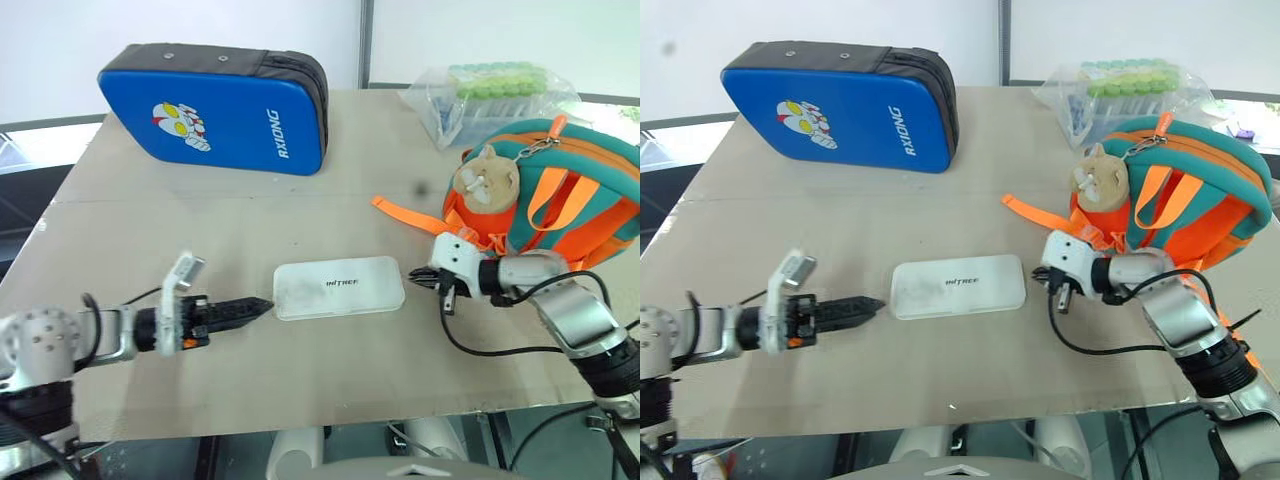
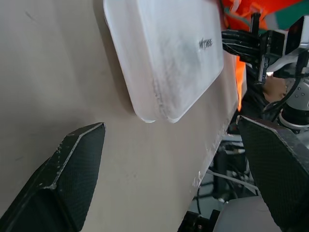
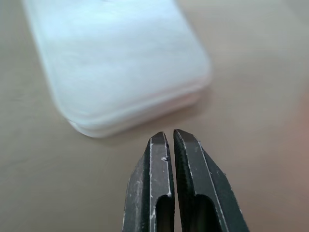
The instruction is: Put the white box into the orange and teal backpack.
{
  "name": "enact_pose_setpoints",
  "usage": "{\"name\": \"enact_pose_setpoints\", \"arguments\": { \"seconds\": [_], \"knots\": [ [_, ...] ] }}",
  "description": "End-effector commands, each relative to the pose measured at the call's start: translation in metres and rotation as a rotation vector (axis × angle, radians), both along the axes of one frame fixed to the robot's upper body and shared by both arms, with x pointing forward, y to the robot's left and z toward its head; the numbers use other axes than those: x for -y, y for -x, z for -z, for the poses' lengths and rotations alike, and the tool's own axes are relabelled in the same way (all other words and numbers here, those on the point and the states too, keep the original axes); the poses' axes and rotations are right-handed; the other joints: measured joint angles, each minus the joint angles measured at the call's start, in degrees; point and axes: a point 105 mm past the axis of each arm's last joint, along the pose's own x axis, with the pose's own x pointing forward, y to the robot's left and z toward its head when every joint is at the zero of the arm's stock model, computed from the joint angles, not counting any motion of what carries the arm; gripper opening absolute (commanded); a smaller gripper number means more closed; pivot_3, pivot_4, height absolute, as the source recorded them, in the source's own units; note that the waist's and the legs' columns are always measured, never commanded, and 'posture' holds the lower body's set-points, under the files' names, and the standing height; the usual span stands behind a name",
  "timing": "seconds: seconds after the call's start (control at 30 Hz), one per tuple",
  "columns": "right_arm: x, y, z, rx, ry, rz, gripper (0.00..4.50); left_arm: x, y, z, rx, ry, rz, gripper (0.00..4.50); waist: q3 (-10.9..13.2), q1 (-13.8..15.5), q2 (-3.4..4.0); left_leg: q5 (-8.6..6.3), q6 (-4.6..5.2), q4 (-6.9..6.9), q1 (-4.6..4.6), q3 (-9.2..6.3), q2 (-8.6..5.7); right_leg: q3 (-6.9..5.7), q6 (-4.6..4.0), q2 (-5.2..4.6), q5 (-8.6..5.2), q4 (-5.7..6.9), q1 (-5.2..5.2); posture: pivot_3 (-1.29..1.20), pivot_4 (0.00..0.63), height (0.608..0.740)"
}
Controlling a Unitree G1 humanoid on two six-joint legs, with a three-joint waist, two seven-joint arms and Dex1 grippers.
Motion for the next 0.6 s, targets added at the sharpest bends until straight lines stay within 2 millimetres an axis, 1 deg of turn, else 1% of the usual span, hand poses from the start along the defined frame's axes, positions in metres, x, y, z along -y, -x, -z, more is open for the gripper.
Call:
{"name": "enact_pose_setpoints", "arguments": {
  "seconds": [0.03, 0.13, 0.2, 0.27, 0.37, 0.47, 0.53, 0.57, 0.6],
  "knots": [
    [-0.01, -0.002, -0.006, 0.054, 0.028, -0.039, 0.0, 0.01, -0.01, 0.006, -0.007, -0.006, 0.007, 4.47, 0.0, 0.0, 0.02, 0.0, 0.0, 0.0, 0.01, 0.01, -0.01, 0.0, -0.02, -0.01, -0.01, 0.0, 0.0, 0.0, 0.15, 0.74],
    [-0.027, -0.005, -0.002, 0.078, 0.05, -0.096, 0.0, 0.023, -0.022, 0.011, -0.006, 0.033, 0.007, 4.47, 0.0, 0.1, 0.05, 0.0, 0.0, 0.04, 0.04, 0.04, -0.05, -0.02, -0.03, -0.02, -0.02, 0.01, 0.04, 0.0, 0.15, 0.74],
    [-0.036, -0.009, -0.003, 0.089, 0.041, -0.112, 0.0, 0.028, -0.026, 0.01, -0.005, 0.064, 0.004, 4.47, 0.0, 0.1, 0.04, 0.0, 0.0, 0.16, 0.04, 0.07, -0.05, -0.04, -0.03, -0.01, -0.01, 0.04, 0.09, 0.0, 0.15, 0.74],
    [-0.042, -0.011, -0.004, 0.094, 0.034, -0.124, 0.0, 0.029, -0.03, 0.009, -0.01, 0.094, -0.009, 4.47, 0.0, 0.1, 0.03, 0.0, 0.0, 0.19, 0.04, 0.06, -0.05, -0.03, -0.03, -0.01, 0.0, 0.05, 0.1, 0.0, 0.15, 0.74],
    [-0.042, -0.017, -0.003, 0.109, 0.046, -0.121, 0.0, 0.032, -0.033, 0.009, -0.017, 0.127, -0.015, 4.47, 0.0, 0.2, 0.03, 0.01, 0.0, 0.19, 0.03, 0.04, -0.07, -0.03, -0.02, -0.03, 0.01, 0.05, 0.11, 0.0, 0.15, 0.74],
    [-0.036, -0.02, -0.003, 0.11, 0.039, -0.094, 0.0, 0.036, -0.035, 0.009, -0.022, 0.165, -0.018, 3.72, -0.1, 0.2, 0.03, 0.01, -0.01, 0.21, 0.02, 0.03, -0.08, -0.04, -0.02, -0.04, 0.01, 0.05, 0.12, 0.0, 0.15, 0.74],
    [-0.032, -0.02, -0.006, 0.113, 0.013, -0.072, 0.0, 0.039, -0.035, 0.01, -0.02, 0.179, -0.019, 2.84, -0.1, 0.2, 0.02, 0.01, -0.01, 0.21, 0.01, 0.02, -0.08, -0.01, -0.01, -0.05, 0.02, 0.05, 0.11, 0.0, 0.15, 0.74],
    [-0.03, -0.019, -0.008, 0.113, -0.005, -0.061, 0.0, 0.04, -0.035, 0.01, -0.02, 0.183, -0.02, 2.21, -0.1, 0.2, 0.02, 0.0, -0.01, 0.21, -0.01, 0.0, -0.08, -0.02, 0.01, -0.05, 0.03, 0.05, 0.11, 0.0, 0.15, 0.74],
    [-0.028, -0.018, -0.012, 0.117, -0.032, -0.042, 0.0, 0.041, -0.035, 0.011, -0.021, 0.187, -0.026, 1.82, -0.1, 0.3, 0.0, 0.01, -0.01, 0.21, -0.05, -0.01, -0.08, -0.05, 0.03, -0.06, 0.04, 0.03, 0.11, 0.0, 0.15, 0.74]
  ]
}}
